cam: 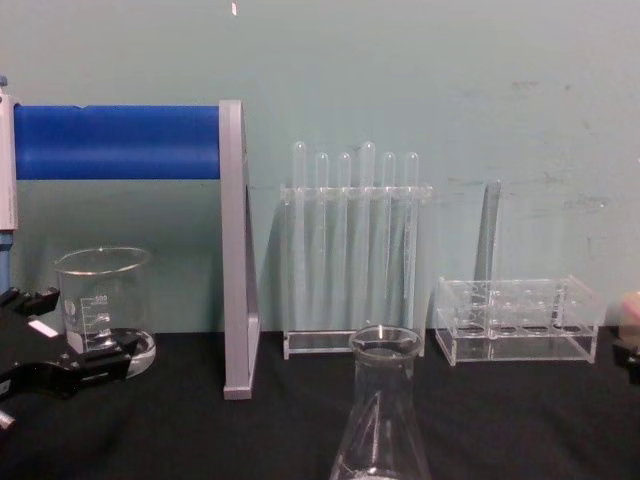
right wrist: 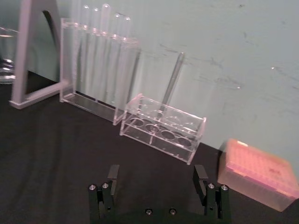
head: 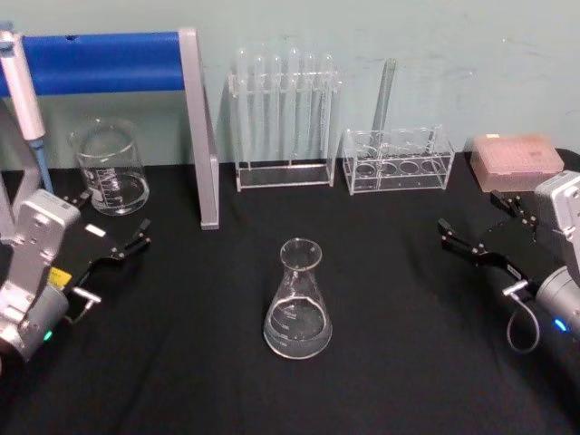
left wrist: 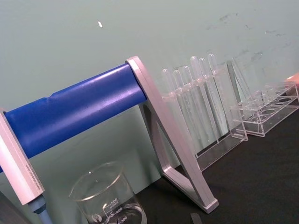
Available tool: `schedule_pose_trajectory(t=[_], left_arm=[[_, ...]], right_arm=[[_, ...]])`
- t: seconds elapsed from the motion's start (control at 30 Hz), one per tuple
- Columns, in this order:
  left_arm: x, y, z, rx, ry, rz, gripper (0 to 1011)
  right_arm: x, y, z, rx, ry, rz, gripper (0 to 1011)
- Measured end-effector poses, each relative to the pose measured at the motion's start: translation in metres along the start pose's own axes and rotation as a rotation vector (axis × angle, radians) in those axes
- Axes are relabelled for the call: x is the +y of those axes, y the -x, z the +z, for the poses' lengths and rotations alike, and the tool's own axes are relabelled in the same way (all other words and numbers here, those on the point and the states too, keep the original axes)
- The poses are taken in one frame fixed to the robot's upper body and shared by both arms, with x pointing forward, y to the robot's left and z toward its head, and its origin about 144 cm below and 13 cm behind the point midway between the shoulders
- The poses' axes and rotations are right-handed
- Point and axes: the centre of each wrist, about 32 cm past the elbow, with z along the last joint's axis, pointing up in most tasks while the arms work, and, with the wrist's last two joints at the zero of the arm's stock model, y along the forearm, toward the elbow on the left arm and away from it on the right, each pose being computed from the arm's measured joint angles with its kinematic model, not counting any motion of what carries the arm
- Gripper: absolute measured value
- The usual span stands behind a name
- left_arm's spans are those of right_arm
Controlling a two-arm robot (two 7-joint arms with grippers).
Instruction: Grasp the erlenmeyer flask with one hand, shake it three times, then place it back.
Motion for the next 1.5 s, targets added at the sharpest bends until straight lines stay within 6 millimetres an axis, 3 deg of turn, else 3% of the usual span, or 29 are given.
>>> schedule_pose_trajectory(t=[0.67, 1.03, 1.5], left_arm=[[0.0, 0.0, 0.0, 0.0, 0.0, 0.0, 1001], [0.0, 0.0, 0.0, 0.0, 0.0, 0.0, 1001], [0.0, 0.0, 0.0, 0.0, 0.0, 0.0, 1001]], right_arm=[[-0.041, 0.0, 0.011, 0.087, -0.085, 0.299, 1000], [-0.036, 0.001, 0.013, 0.096, -0.133, 0.47, 1000], [-0.011, 0.013, 0.015, 0.114, -0.172, 0.626, 1000]])
